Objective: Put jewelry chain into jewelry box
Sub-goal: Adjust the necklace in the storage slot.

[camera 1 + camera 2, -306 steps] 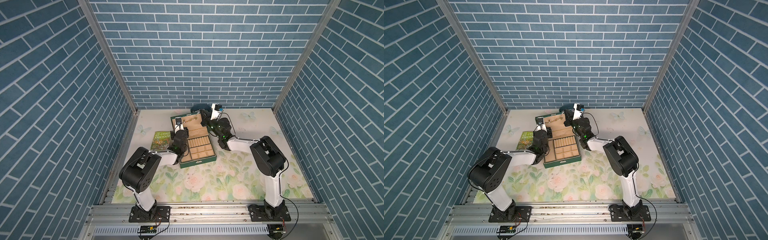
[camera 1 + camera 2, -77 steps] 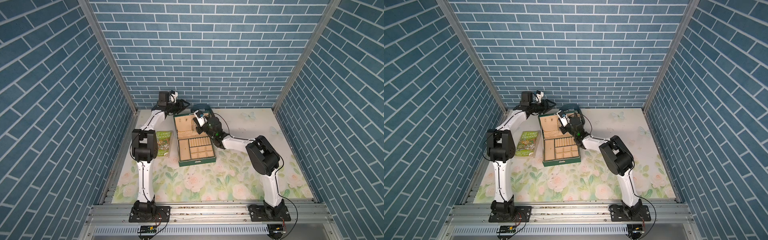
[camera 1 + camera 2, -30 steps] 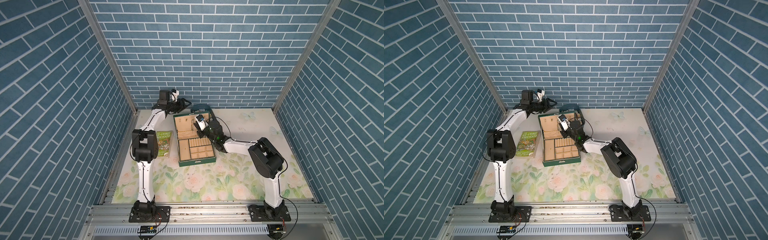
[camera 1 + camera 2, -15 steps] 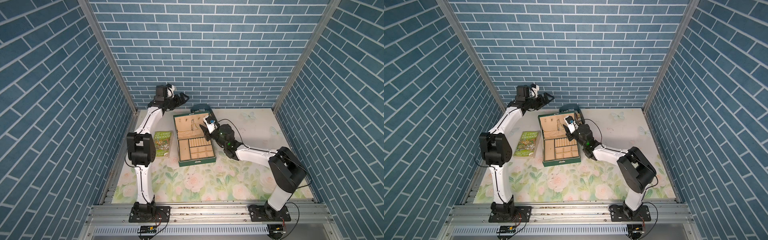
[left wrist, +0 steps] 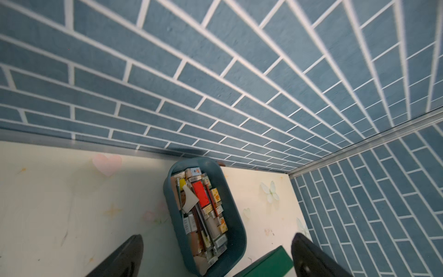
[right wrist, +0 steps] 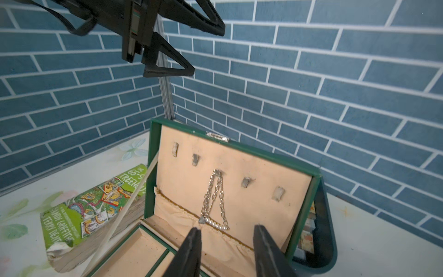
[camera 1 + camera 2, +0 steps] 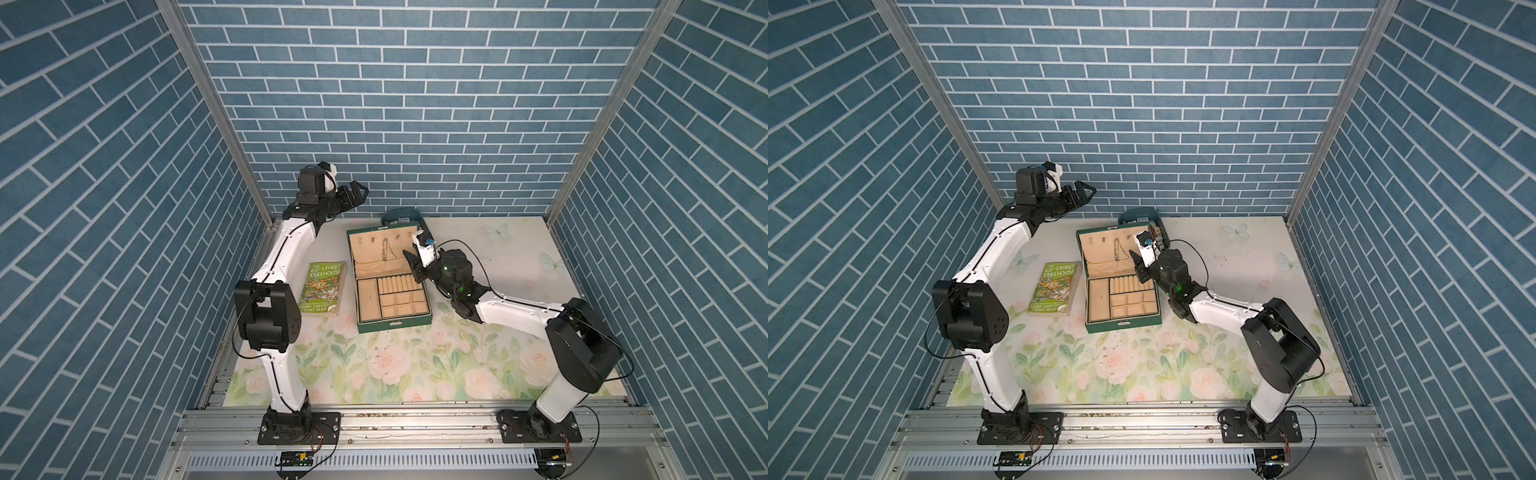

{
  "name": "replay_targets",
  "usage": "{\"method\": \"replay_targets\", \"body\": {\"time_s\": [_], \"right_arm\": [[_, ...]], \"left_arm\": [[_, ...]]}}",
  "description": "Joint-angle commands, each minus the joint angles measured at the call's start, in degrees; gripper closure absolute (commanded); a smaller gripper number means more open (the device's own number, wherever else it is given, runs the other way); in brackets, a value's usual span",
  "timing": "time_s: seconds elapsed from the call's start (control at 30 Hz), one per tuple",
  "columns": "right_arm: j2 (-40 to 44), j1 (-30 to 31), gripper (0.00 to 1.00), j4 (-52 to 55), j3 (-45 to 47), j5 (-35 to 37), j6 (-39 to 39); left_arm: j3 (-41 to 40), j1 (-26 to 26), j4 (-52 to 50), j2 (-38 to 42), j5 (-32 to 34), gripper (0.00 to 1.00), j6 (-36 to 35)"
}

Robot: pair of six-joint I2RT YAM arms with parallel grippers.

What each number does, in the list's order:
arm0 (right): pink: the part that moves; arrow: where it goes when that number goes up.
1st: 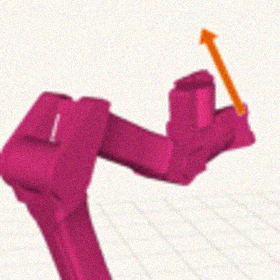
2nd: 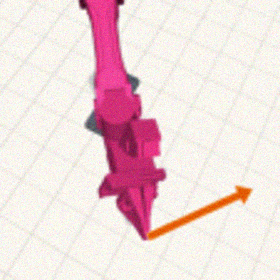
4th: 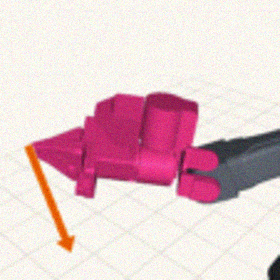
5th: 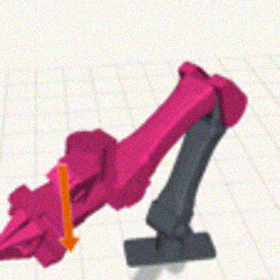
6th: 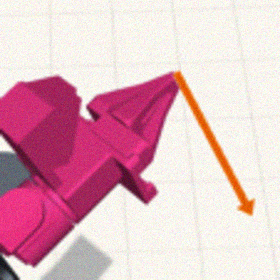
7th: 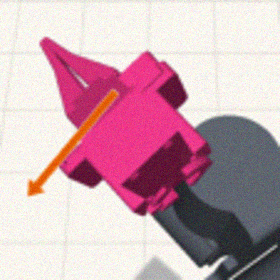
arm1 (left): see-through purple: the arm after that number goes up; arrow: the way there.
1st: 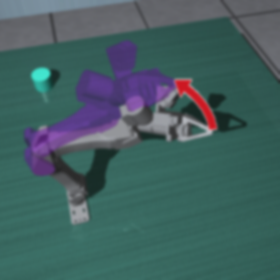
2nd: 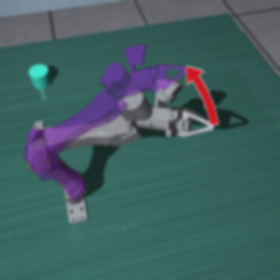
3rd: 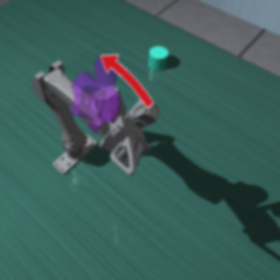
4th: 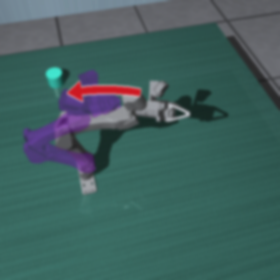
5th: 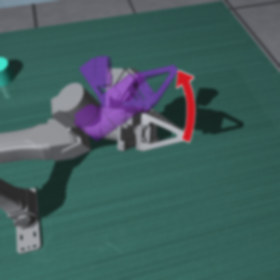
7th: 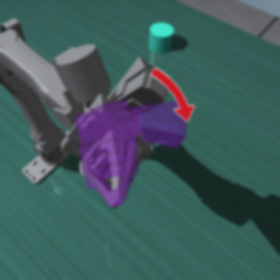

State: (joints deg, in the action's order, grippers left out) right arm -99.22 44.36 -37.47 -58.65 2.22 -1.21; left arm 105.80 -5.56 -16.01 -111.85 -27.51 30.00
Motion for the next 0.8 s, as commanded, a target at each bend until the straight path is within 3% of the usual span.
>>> {"method": "replay_targets", "body": {"time_s": [0.0,0.37,0.77], "right_arm": [[-4.4,0.3,0.60,3.2,-4.1,1.0,-4.8],[-17.3,0.3,0.61,8.7,-16.8,5.9,-4.6],[-19.8,1.6,0.57,9.0,-18.3,8.0,-0.8]], "left_arm": [[-1.4,-0.1,0.4,-1.6,1.0,0.00,-1.4],[-0.4,-0.2,4.6,-4.8,2.6,0.01,-1.5],[1.4,-0.2,4.4,-7.1,1.8,0.00,-1.2]]}}
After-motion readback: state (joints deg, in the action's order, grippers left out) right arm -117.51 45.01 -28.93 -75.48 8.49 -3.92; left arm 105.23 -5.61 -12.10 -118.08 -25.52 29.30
